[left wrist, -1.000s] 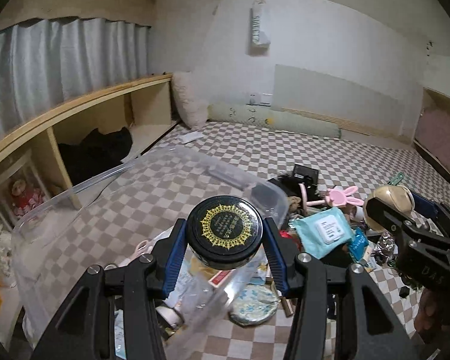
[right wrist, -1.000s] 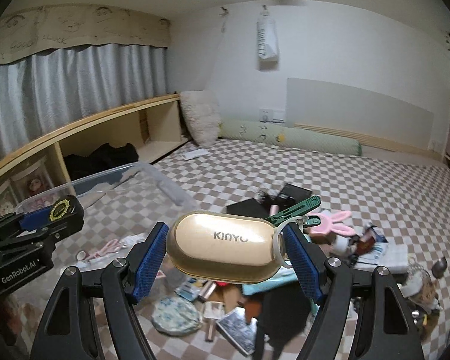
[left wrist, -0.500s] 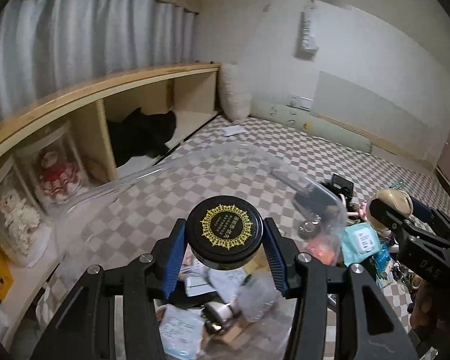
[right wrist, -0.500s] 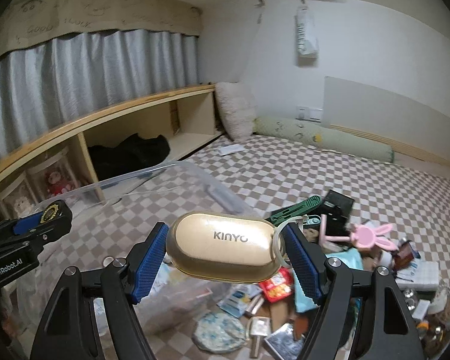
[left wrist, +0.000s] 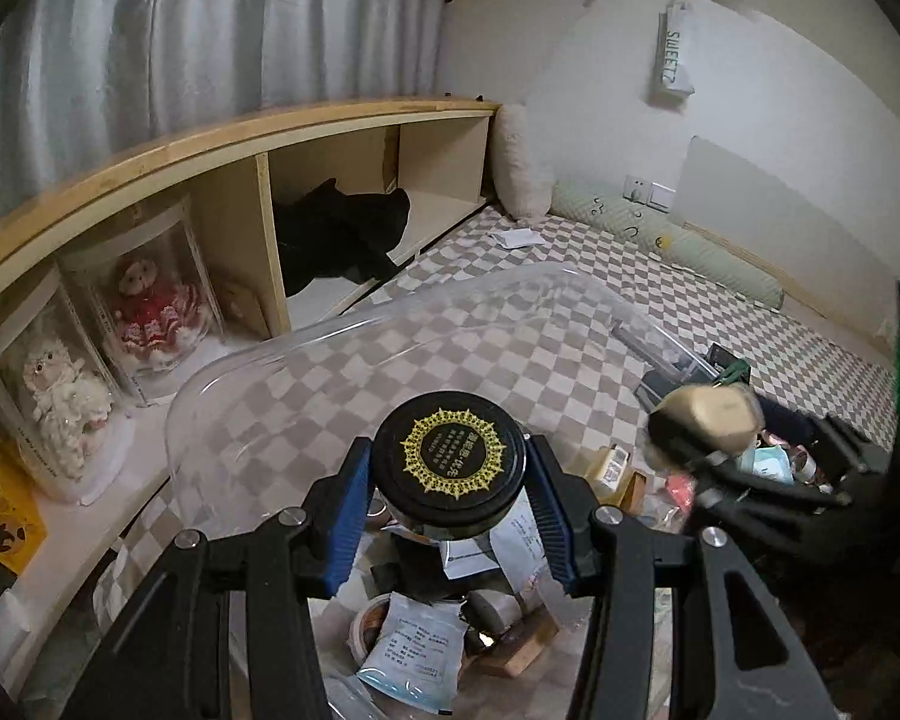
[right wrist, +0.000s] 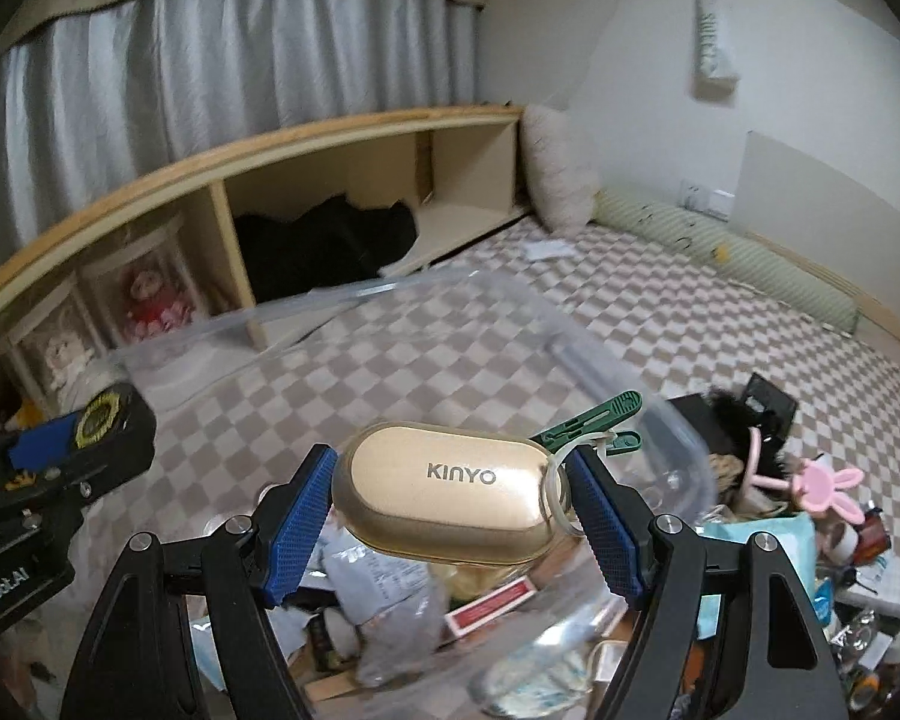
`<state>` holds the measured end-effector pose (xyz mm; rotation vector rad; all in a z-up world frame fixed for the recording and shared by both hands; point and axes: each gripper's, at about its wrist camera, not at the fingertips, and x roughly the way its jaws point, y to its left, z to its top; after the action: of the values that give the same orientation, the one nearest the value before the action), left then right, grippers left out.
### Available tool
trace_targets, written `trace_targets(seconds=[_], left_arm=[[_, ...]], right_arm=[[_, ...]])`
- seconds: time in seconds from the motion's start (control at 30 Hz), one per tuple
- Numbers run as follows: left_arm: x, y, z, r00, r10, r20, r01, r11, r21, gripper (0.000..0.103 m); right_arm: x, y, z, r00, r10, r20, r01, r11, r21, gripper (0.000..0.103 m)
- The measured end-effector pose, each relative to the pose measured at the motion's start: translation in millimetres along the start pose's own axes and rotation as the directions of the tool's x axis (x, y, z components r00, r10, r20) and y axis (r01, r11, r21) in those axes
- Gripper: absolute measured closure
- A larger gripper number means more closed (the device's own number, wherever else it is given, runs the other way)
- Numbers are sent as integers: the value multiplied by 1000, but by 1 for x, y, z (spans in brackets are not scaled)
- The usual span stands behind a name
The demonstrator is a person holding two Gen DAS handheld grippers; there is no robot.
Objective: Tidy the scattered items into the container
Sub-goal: 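Carry the beige KINYO case and black tin over the clear plastic box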
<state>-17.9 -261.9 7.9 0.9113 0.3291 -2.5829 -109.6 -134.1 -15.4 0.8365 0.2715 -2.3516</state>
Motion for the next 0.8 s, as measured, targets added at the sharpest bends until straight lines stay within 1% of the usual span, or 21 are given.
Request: trace_targets(seconds=[0.17, 0.33, 0.43, 0.6, 0.8], left_arm=[[6, 5, 0, 1000, 0, -24, 0, 1000, -13, 53], [15, 14, -1, 998, 2, -63, -4, 1000, -31, 53], [21, 17, -2, 996, -14, -87, 10, 999, -41, 53], [33, 14, -4, 993, -1, -117, -1, 1000, -18, 53], [44, 9, -6, 988, -5, -156, 6, 1000, 7, 53]], right_arm=[[12, 12, -6, 999, -13, -32, 11, 999, -37, 25], [22, 13, -12, 996, -25, -86, 20, 998, -54, 25], [26, 12, -15, 993, -29, -111, 22, 998, -58, 25], [30, 10, -16, 991, -34, -132, 26, 998, -63, 25], [36, 10, -17, 986, -49, -159, 35, 995, -88, 25]])
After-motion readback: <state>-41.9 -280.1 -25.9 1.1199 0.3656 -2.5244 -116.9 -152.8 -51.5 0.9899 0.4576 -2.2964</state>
